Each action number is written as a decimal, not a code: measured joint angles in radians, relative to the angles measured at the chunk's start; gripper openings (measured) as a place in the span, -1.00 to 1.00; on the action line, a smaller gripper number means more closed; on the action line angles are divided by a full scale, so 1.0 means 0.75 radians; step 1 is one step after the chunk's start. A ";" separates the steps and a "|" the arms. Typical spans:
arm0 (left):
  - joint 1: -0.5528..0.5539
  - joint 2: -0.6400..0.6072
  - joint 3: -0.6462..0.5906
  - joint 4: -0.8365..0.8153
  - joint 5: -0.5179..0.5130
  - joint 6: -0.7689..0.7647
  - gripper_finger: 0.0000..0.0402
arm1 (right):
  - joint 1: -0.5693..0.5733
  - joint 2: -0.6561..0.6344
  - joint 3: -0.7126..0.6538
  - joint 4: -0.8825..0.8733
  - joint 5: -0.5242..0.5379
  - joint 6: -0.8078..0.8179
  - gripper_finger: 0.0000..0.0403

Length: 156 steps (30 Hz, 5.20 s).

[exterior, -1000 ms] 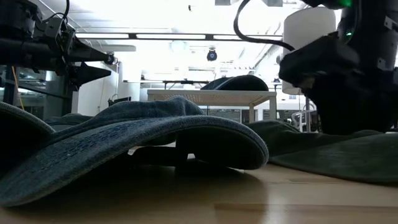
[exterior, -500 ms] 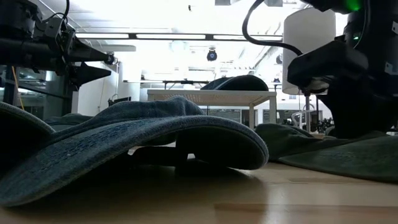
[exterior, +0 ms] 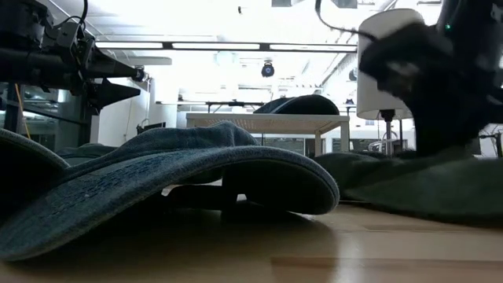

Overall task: Pick & Place hat
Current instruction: Put the dark green cap on the shelf

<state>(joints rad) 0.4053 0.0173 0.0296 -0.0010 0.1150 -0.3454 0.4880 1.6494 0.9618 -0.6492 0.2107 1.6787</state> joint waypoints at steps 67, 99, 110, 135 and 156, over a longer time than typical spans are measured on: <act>0.000 0.044 0.097 -0.003 -0.067 -0.210 0.33 | -0.026 -0.117 0.411 -0.088 0.386 -0.270 -0.93; -0.001 1.211 0.994 -0.203 0.753 -0.605 0.31 | -0.134 -0.111 0.464 0.123 0.554 -1.120 -0.93; -0.001 1.463 1.356 -0.551 0.776 -0.594 0.31 | -0.134 -0.111 0.464 0.124 0.633 -1.450 -0.93; -0.385 1.562 1.376 -0.278 -0.012 -0.666 0.31 | -0.223 -0.111 0.464 0.131 0.782 -1.532 -0.93; -0.384 1.723 1.374 -0.070 -0.002 -0.768 0.03 | -0.232 -0.111 0.463 0.184 0.778 -1.575 -0.93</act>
<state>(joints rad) 0.1177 1.3094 1.0599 -0.0536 0.1135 -0.9217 0.3138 1.5661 1.3090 -0.5110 0.7943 0.4979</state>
